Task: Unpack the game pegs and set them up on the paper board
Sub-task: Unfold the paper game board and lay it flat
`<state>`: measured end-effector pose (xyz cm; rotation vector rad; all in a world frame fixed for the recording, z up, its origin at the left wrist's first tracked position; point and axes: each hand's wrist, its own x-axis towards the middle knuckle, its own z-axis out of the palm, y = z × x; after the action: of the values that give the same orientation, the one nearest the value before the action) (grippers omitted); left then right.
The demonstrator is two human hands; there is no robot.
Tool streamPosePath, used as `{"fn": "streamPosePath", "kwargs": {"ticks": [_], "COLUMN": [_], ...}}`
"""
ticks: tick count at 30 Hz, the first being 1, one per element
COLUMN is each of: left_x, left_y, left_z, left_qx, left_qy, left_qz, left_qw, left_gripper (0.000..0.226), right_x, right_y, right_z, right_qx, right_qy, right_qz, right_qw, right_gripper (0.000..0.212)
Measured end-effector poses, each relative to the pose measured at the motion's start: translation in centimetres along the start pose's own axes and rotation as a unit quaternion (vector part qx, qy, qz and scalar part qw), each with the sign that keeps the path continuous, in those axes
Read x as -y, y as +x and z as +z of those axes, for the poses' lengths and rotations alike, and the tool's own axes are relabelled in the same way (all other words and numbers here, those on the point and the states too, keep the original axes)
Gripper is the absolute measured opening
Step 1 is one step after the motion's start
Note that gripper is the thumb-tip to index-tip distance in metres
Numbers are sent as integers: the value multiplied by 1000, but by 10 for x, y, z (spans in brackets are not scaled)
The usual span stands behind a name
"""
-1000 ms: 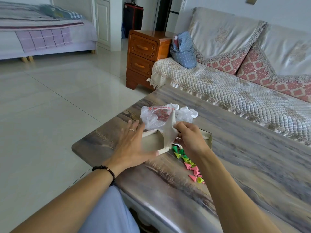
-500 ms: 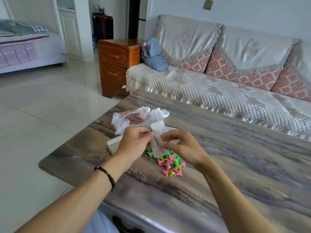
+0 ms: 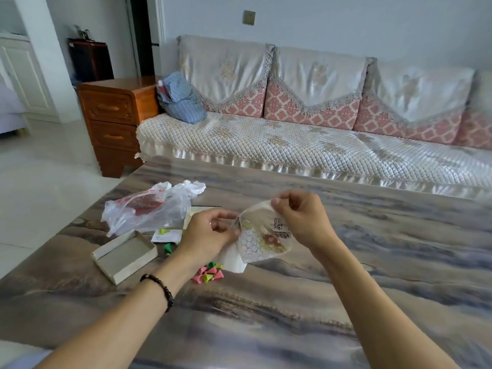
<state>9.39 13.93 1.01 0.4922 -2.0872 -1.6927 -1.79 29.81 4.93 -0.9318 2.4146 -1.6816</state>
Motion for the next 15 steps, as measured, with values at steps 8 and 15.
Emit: {"fn": "streamPosePath", "kwargs": {"ticks": [8,15], "left_x": [-18,-39], "left_y": [6,12], "left_z": [47,74], "left_qx": [103,154], "left_qy": [70,-4], "left_qz": [33,16], "left_qw": [992,988], "left_gripper": [3,30], "right_x": [-15,-22], "right_y": [1,-11], "right_z": [-59,-88], "right_qx": [-83,-34], "right_qy": [-105,-147], "right_qz": [-39,-59], "right_qw": [990,987], "right_gripper": [16,17]}}
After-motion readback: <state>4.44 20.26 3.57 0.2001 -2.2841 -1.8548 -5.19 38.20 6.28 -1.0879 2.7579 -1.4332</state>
